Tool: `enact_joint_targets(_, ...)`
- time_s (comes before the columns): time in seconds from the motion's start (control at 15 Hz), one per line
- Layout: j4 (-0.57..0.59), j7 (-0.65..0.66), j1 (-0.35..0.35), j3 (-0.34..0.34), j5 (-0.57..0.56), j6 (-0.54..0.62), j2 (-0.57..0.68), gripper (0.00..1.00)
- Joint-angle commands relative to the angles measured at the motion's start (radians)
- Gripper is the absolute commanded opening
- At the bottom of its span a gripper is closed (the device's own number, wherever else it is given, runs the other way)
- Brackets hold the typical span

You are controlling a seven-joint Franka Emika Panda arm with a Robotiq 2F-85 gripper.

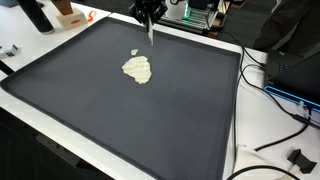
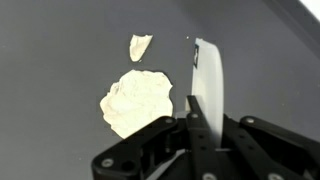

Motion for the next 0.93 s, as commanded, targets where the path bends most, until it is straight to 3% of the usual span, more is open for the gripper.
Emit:
enact_joint_targets(0.0,-0.030,-0.152,-0.008,0.004,-0.062,0.087,0.023,0.01)
enact_joint_targets(0.6,-0.072,-0.606,-0.049,0.010,-0.061,0.378,0.117,0.01)
enact_joint_targets(0.87,-0.055,-0.575,-0.045,0.006,-0.060,0.345,0.128,0.04)
